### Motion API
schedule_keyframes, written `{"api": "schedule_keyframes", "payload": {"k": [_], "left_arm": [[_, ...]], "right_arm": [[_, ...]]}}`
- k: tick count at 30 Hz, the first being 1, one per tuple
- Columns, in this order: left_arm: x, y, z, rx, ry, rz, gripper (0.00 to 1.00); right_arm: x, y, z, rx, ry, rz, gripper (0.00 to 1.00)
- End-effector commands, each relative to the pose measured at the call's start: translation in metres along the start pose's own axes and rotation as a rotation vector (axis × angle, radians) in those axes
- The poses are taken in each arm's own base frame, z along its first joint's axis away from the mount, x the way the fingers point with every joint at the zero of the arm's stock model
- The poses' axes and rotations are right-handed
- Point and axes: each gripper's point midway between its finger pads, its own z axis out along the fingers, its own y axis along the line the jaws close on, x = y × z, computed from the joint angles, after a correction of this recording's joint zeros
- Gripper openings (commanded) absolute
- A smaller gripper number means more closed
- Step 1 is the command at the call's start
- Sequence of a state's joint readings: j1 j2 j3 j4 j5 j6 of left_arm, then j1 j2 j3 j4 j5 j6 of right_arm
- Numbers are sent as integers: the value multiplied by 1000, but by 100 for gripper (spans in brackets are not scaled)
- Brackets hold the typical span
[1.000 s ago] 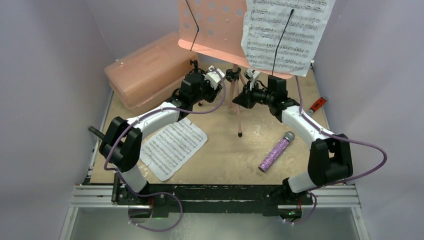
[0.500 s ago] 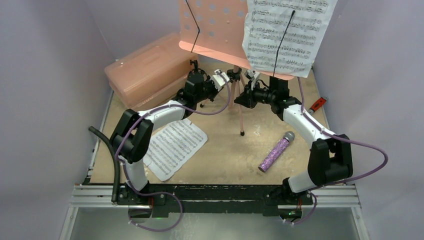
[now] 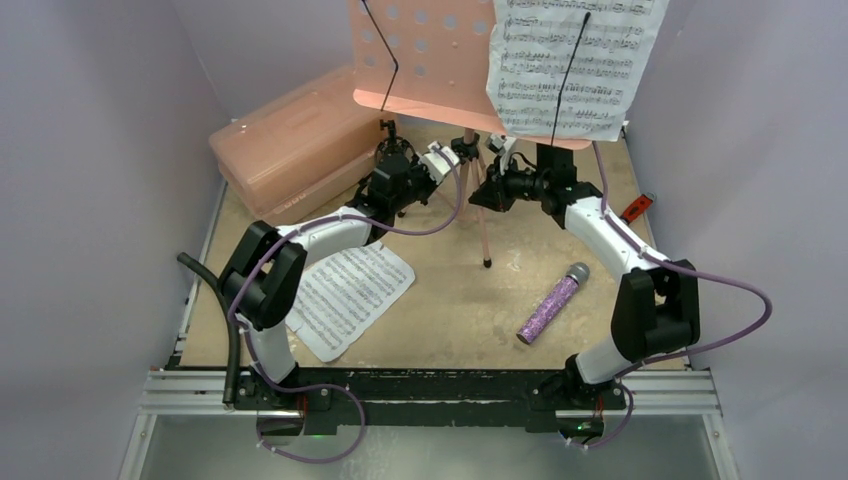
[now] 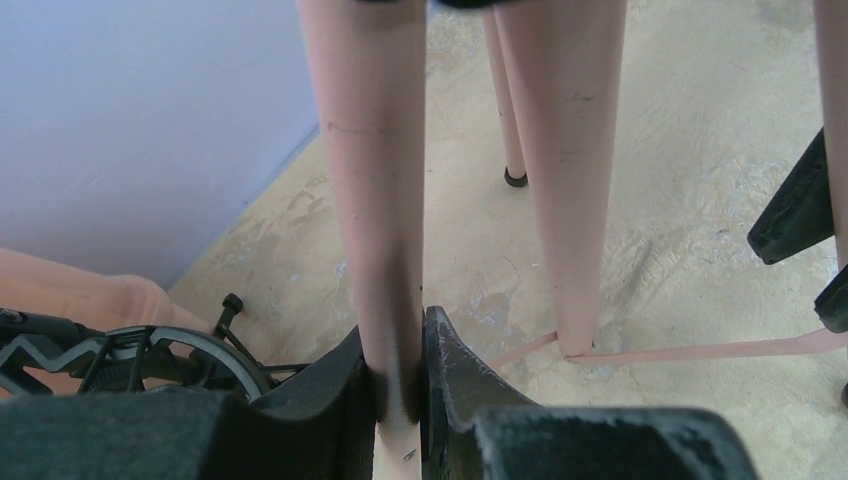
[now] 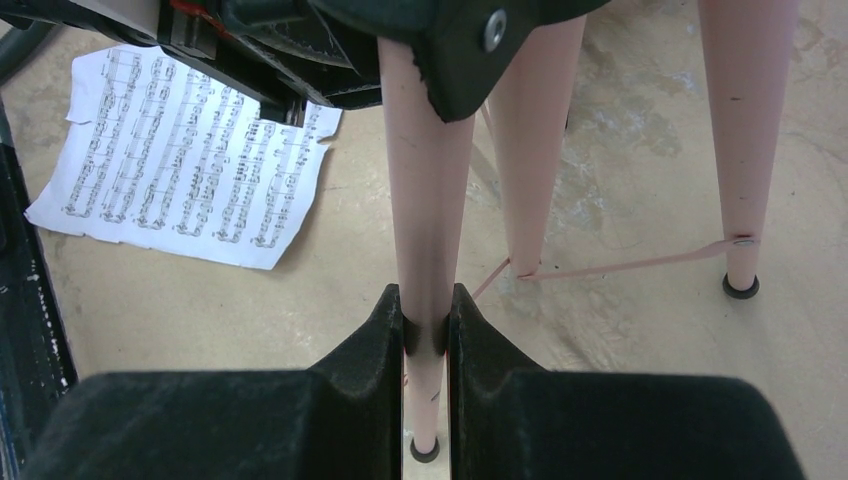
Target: Set up the instrument practice props
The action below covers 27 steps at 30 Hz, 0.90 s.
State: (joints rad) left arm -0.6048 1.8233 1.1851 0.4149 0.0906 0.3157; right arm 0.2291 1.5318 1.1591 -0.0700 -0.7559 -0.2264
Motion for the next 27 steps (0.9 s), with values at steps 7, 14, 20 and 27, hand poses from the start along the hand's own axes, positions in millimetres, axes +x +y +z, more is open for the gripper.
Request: {"api": "schedule_keyframes", "payload": {"k": [7, 14, 20, 27], "left_arm": [[4, 31, -14, -104, 46, 3, 3], [-16, 25, -17, -55, 1, -29, 31], [-52, 24, -33, -28, -88, -96, 74], [-59, 20, -81, -42, -102, -160, 84]], "right_arm": [[-42, -14, -20, 77, -89, -89, 11], [-41, -6, -27, 86, -109, -73, 59], [-38, -5, -31, 117, -128, -69, 71], [-24, 11, -43, 134, -151, -25, 82]]}}
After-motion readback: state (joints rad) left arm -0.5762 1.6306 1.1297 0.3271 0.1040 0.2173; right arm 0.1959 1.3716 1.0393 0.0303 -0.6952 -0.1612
